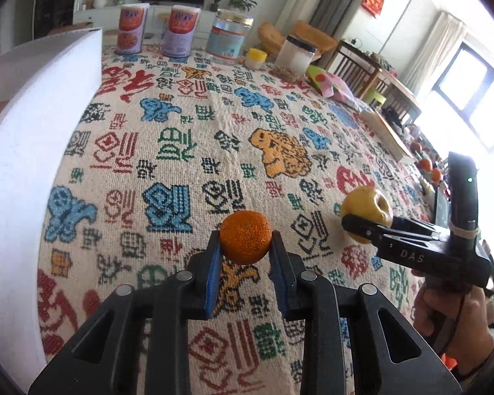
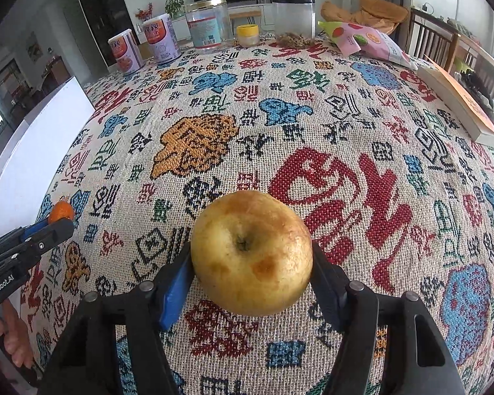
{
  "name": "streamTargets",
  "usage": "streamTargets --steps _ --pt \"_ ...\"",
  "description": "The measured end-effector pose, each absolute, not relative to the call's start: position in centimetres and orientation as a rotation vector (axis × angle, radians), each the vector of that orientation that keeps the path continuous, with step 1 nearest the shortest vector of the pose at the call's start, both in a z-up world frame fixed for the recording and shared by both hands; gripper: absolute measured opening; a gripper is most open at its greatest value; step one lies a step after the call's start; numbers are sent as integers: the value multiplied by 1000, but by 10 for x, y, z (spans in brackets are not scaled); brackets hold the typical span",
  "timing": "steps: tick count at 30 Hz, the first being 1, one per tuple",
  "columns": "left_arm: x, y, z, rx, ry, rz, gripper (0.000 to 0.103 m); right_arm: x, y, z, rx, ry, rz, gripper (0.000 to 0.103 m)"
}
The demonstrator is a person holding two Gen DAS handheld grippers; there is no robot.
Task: Organize fruits
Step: 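Grasp the mandarin with the left tool while the right tool lifts the pear, then carry the mandarin and pear over the white box and open both tools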
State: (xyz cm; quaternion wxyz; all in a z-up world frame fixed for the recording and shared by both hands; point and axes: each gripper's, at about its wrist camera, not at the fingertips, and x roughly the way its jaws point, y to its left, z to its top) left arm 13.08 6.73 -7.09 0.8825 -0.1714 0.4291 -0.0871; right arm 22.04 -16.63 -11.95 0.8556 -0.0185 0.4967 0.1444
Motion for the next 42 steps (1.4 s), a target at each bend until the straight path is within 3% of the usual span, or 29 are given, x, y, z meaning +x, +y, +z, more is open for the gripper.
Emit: streamTargets --steps 6,11,14,18,23,25,27,31,33,34,35,36,37,42 --pt "29 118 24 -517 773 -278 28 186 -112 -65 98 1003 596 66" --pt "8 221 65 -595 712 -71 28 157 4 -6 21 945 879 66" --pt "37 280 43 -574 778 141 28 154 83 6 -33 959 991 66" --pt "81 340 -29 -632 939 336 28 170 170 -11 -124 1020 984 66" --pt "96 363 -87 -743 1074 387 30 194 227 -48 -199 1118 911 66" --pt "95 360 -90 -724 1085 396 37 202 239 -59 -226 1138 894 66" --pt "92 356 -86 -696 1067 401 57 204 245 -67 -226 1153 887 68" --pt "79 345 -57 -594 981 427 65 206 239 -57 -148 1094 894 69" --pt "65 329 -30 -476 914 436 77 205 226 -41 -101 1056 888 71" --pt "56 319 -16 -408 880 440 83 202 220 -29 -87 1024 887 77" --pt "45 309 -1 -340 844 447 95 198 213 -19 -89 996 883 82" --pt "33 297 10 -287 809 455 99 192 205 -8 -104 969 875 93" --pt "22 286 21 -239 779 470 99 183 196 2 -124 940 866 102" --pt "-32 248 36 -145 791 645 102 125 152 21 -198 883 809 103"
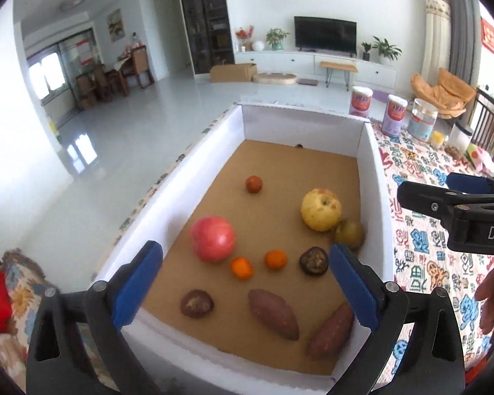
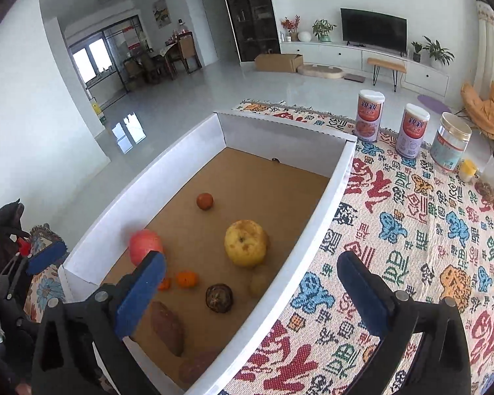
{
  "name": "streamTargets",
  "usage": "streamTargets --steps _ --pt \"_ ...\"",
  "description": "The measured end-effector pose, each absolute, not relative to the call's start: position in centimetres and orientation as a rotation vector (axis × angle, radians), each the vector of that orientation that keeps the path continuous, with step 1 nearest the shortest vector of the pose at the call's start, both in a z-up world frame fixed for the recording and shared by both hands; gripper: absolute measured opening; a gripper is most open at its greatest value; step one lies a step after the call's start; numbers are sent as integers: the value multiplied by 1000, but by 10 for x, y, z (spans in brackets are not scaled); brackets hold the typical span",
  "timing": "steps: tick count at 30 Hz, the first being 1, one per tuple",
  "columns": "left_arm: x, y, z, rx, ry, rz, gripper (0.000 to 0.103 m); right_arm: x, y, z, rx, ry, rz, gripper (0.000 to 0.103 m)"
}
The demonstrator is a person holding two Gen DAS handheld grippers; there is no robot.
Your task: Organize fruits
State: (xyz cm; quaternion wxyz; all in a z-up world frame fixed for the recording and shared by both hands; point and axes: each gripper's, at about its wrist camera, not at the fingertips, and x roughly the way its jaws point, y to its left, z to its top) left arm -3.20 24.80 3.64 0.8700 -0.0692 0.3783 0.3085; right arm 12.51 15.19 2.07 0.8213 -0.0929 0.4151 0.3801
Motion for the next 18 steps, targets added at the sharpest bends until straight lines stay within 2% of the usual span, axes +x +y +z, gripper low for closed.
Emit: streamTargets --steps 8,18 --pt "-61 256 10 -201 901 663 102 59 115 3 -177 932 772 103" --pt "-80 268 18 -201 838 740 102 26 130 6 -225 935 812 103"
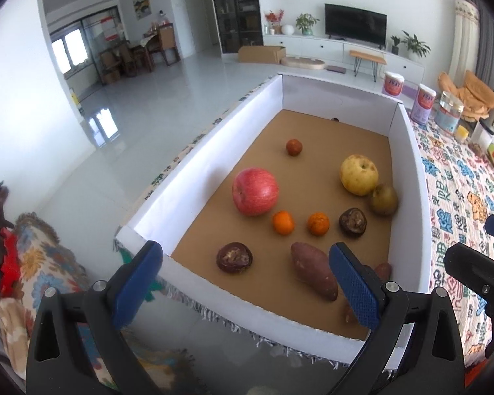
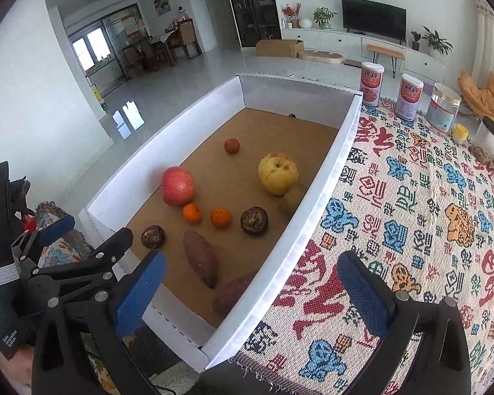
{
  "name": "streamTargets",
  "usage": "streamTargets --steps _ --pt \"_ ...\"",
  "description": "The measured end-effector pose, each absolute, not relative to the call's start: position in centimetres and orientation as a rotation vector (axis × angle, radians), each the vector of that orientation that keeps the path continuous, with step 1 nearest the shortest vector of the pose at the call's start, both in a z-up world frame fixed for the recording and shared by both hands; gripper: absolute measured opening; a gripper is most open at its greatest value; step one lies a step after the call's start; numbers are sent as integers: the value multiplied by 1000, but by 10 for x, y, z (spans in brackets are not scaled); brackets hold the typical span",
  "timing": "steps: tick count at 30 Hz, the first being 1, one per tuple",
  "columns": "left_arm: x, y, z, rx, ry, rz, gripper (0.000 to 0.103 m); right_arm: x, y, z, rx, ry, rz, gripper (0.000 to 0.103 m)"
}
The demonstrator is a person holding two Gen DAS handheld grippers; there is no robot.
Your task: Organize fruits
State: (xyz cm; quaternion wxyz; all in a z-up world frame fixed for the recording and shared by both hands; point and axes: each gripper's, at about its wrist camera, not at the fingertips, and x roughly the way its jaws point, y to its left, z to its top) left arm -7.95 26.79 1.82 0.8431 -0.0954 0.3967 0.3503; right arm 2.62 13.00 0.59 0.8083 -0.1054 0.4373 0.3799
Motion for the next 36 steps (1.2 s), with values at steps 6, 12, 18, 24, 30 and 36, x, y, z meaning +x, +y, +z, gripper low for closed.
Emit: streamTargets --steps 6,12,18,24,30,36 --pt "-80 276 20 -208 861 743 102 16 141 8 -249 948 827 103" --pt "-89 293 26 -249 910 718 102 3 156 14 -286 954 808 103" --pt "-94 301 34 -265 926 712 102 -5 163 21 -294 960 806 103" --pt "-93 300 37 -276 926 686 102 -10 165 24 -309 974 803 103" --pt "-91 305 33 -301 936 688 102 -14 168 24 -344 960 794 103" --pt "-93 307 33 -309 934 686 102 -13 171 19 -351 978 795 103"
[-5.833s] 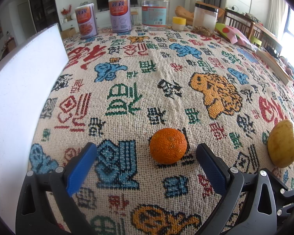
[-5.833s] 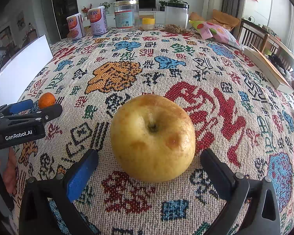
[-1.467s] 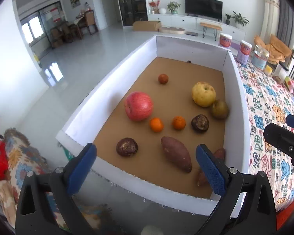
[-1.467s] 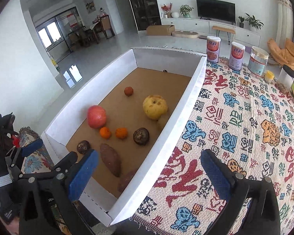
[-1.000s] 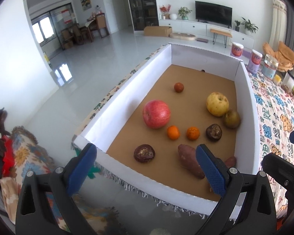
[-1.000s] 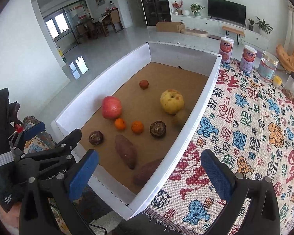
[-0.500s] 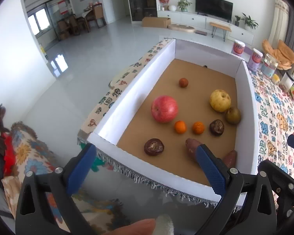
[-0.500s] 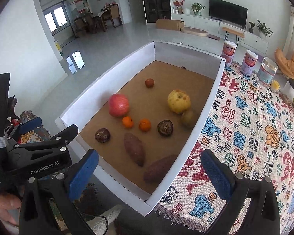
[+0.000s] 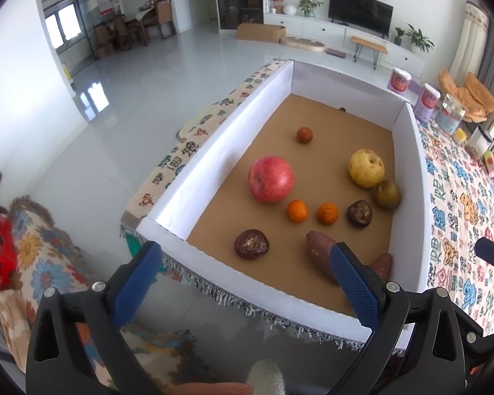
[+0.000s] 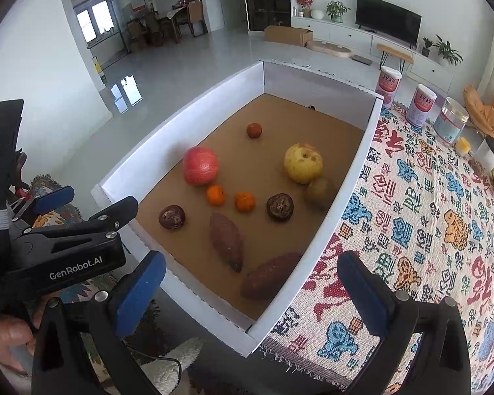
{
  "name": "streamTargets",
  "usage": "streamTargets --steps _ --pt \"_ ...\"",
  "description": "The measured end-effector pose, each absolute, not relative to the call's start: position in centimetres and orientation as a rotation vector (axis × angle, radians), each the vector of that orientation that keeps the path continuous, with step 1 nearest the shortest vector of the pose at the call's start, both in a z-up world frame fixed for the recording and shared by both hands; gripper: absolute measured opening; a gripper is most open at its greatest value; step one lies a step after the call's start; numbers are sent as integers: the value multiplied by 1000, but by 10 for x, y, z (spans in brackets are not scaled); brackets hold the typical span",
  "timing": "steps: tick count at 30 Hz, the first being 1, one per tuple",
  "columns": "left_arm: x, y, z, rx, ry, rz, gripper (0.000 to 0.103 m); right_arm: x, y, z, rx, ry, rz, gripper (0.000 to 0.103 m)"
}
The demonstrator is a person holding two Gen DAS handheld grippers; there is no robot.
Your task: Organize fruits
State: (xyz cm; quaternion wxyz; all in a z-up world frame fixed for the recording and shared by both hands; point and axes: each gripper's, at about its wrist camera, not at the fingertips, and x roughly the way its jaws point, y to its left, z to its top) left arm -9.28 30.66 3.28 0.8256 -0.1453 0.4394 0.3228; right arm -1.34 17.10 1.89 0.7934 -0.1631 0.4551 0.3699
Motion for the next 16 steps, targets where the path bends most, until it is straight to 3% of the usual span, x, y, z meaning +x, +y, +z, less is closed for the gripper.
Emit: streamTargets --steps 16 --pt "-94 313 23 -359 950 660 102 -17 179 13 -366 993 819 103"
